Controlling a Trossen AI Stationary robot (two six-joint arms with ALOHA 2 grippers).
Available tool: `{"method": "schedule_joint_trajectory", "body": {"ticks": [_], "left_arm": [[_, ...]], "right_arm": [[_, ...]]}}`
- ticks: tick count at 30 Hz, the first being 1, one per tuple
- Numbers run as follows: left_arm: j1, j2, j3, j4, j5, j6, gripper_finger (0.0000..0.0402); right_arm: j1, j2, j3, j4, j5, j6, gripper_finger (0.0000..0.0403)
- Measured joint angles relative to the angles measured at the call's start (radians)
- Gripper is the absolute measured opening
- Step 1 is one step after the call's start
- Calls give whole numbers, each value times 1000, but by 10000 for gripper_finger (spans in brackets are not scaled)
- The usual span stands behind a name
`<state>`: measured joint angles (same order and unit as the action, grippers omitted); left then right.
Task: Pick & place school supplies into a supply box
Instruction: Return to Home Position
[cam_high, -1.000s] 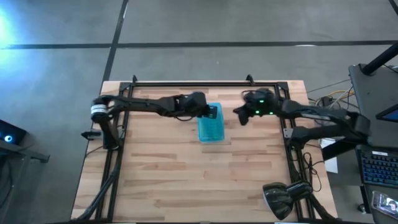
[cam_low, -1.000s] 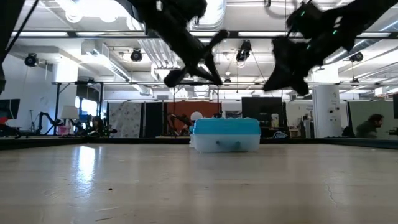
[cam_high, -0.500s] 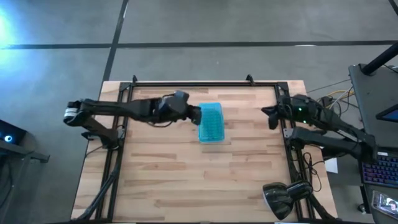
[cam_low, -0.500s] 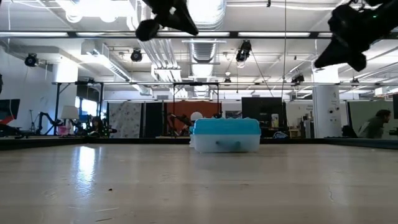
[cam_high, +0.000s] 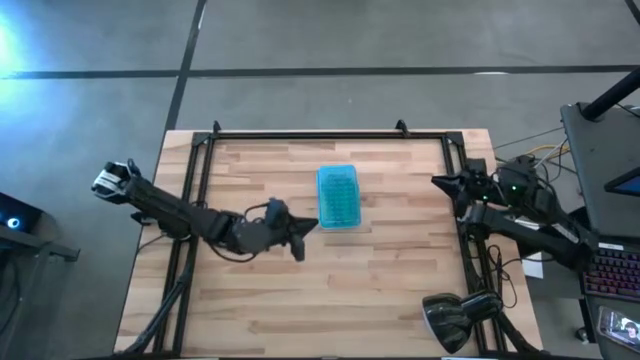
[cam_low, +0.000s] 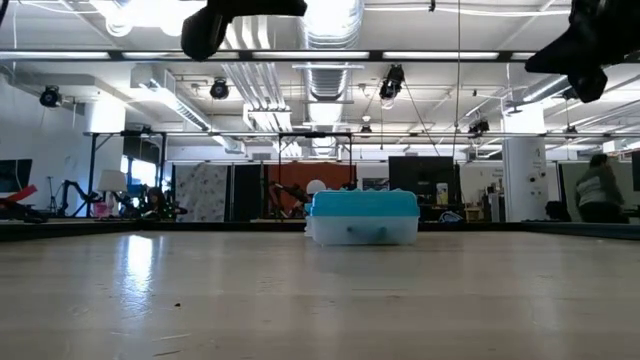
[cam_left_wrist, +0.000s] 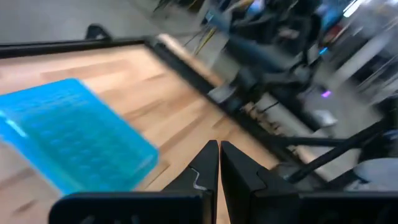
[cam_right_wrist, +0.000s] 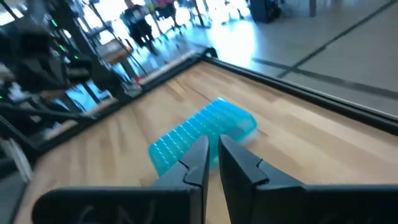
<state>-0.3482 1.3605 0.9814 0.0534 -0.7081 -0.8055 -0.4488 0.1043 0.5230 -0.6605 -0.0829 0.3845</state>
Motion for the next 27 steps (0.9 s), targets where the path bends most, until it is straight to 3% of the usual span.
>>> {"method": "schedule_joint_trajectory", "body": {"ticks": [5,9,21,27], "left_arm": [[-27,-19,-177,362,-17,63,0],[-28,-32,-264,520,-17,80,0],[-27,-53,-350,518,-11,-8,0],[-27,-47,-350,492,-9,-9,0]], "right_arm": [[0,-52,-55,120,-82,75,28],[0,-59,-53,144,-110,97,28],[8,-37,-100,-68,-127,195,28],[8,-36,-121,-78,-127,207,28]]}}
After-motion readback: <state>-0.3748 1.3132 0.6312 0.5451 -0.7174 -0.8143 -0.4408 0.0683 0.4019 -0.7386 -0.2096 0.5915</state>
